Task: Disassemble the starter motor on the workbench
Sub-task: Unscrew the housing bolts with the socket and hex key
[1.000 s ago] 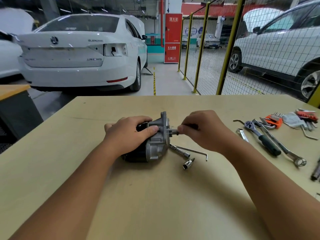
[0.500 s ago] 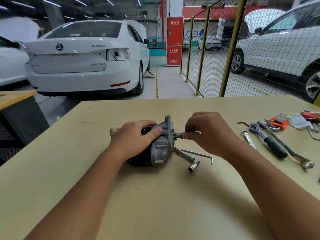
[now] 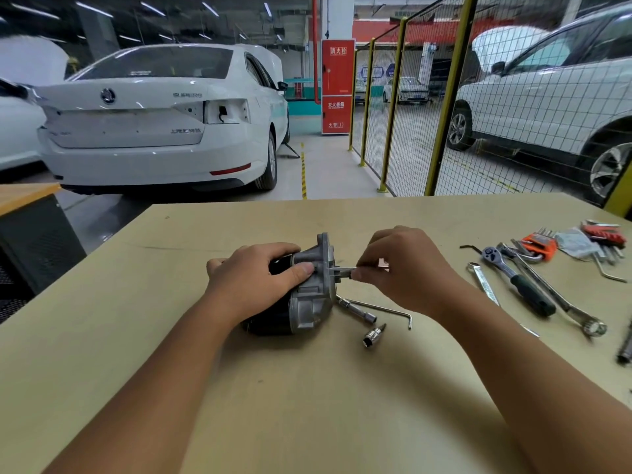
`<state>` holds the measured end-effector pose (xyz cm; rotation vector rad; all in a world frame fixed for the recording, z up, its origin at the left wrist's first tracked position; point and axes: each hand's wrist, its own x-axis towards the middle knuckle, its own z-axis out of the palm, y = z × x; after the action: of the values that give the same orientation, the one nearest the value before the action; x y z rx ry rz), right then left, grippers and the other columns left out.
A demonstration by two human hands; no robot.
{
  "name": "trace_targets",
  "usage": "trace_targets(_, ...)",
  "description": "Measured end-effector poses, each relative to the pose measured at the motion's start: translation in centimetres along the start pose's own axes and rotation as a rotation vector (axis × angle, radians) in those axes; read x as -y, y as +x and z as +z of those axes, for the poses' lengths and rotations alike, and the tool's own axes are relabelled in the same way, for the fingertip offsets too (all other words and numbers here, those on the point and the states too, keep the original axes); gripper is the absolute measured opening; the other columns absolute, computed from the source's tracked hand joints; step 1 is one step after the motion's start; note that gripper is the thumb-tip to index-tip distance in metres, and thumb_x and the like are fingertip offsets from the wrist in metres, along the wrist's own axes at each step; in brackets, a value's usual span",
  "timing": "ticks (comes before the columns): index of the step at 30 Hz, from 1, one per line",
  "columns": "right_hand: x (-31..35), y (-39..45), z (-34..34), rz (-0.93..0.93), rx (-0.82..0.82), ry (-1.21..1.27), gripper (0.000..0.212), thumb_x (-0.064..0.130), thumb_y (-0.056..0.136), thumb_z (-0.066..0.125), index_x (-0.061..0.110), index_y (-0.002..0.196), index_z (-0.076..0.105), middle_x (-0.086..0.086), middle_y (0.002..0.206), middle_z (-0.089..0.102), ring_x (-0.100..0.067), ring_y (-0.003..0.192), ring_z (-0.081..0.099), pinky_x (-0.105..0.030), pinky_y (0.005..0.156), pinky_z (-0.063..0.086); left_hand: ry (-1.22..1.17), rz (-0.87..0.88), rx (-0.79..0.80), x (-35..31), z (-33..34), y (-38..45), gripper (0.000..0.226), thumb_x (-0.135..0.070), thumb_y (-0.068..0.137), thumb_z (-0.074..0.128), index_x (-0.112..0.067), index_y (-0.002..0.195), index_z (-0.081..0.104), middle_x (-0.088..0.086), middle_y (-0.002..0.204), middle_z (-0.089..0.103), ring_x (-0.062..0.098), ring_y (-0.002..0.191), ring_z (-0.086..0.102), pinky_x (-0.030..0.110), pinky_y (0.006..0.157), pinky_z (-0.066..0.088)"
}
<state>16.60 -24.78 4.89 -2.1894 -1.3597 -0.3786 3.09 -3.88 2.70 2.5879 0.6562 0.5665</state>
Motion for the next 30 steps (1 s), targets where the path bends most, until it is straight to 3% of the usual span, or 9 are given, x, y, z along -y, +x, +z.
trace_targets(5, 0.22, 0.03, -0.09, -0.016, -0.093, 0.082, 0.012, 0.022, 0.074, 0.088, 0.021, 0.075, 0.076, 0.012, 0.073, 0.06, -0.008, 0.067, 0.057, -0.031, 0.063, 0.049, 0.028, 0.02, -0.008, 0.18, 0.1, 0.03, 0.08, -0.097, 0.063, 0.028, -0.062, 0.131, 0.053, -0.029, 0.13, 0.062, 0.012, 0.127, 0.053, 0.039, 0.089, 0.021)
trace_targets(8, -0.07, -0.12, 0.19, -0.022, -0.039, 0.107, 0.013, 0.033, 0.082, 0.081, 0.023, 0.078, 0.074, 0.011, 0.071, 0.058, -0.004, 0.066, 0.054, -0.025, 0.06, 0.042, 0.016, 0.025, -0.022, 0.2, 0.23, 0.04, 0.077, -0.097, 0.068, 0.023, -0.062, 0.129, 0.054, -0.031, 0.128, 0.063, 0.01, 0.126, 0.053, 0.039, 0.089, 0.021)
trace_targets(11, -0.25, -0.07, 0.39, 0.008, 0.025, 0.131, 0.018, 0.038, 0.091, 0.069, 0.024, 0.085, 0.076, 0.008, 0.077, 0.057, -0.008, 0.072, 0.055, -0.032, 0.065, 0.046, -0.015, 0.024, -0.028, 0.21, 0.17, 0.03, 0.067, -0.094, 0.073, 0.021, -0.064, 0.124, 0.053, -0.034, 0.123, 0.063, 0.007, 0.123, 0.053, 0.04, 0.088, 0.021)
trace_targets(15, 0.01, 0.14, 0.45, 0.019, 0.032, 0.083, 0.013, 0.034, 0.089, 0.073, 0.022, 0.086, 0.076, 0.008, 0.085, 0.058, -0.017, 0.08, 0.057, -0.042, 0.075, 0.051, -0.006, 0.016, -0.029, 0.3, 0.2, 0.12, 0.071, -0.093, 0.07, 0.024, -0.062, 0.125, 0.056, -0.032, 0.125, 0.063, 0.009, 0.124, 0.053, 0.039, 0.089, 0.02)
trace_targets(18, 0.27, 0.13, 0.24, 0.001, -0.014, -0.019, 0.011, 0.037, 0.082, 0.079, 0.026, 0.082, 0.076, 0.012, 0.085, 0.06, -0.019, 0.086, 0.054, -0.042, 0.078, 0.049, 0.0, 0.009, -0.022, 0.28, 0.26, 0.19, 0.076, -0.095, 0.065, 0.026, -0.061, 0.126, 0.057, -0.03, 0.125, 0.063, 0.011, 0.125, 0.053, 0.039, 0.089, 0.02)
trace_targets(23, 0.03, 0.07, 0.01, 0.042, 0.009, 0.066, 0.016, 0.03, 0.074, 0.087, 0.028, 0.077, 0.071, 0.013, 0.079, 0.06, -0.006, 0.071, 0.054, -0.037, 0.067, 0.052, 0.01, 0.013, -0.024, 0.22, 0.23, 0.09, 0.077, -0.096, 0.062, 0.03, -0.062, 0.127, 0.055, -0.031, 0.122, 0.062, 0.012, 0.124, 0.053, 0.039, 0.089, 0.021)
trace_targets(27, -0.07, 0.0, 0.39, 0.017, -0.02, 0.113, 0.014, 0.039, 0.08, 0.081, 0.03, 0.08, 0.071, 0.013, 0.073, 0.059, -0.002, 0.069, 0.054, -0.025, 0.062, 0.042, 0.012, 0.025, -0.03, 0.26, 0.27, 0.12, 0.076, -0.097, 0.066, 0.025, -0.062, 0.127, 0.055, -0.03, 0.127, 0.063, 0.011, 0.126, 0.052, 0.04, 0.088, 0.021)
trace_targets(30, -0.27, 0.09, 0.37, 0.024, 0.014, 0.119, 0.015, 0.038, 0.091, 0.069, 0.025, 0.087, 0.076, 0.009, 0.079, 0.058, -0.006, 0.074, 0.055, -0.03, 0.066, 0.044, -0.008, 0.018, -0.026, 0.26, 0.28, 0.15, 0.073, -0.095, 0.071, 0.022, -0.06, 0.127, 0.056, -0.031, 0.128, 0.063, 0.01, 0.127, 0.052, 0.04, 0.089, 0.02)
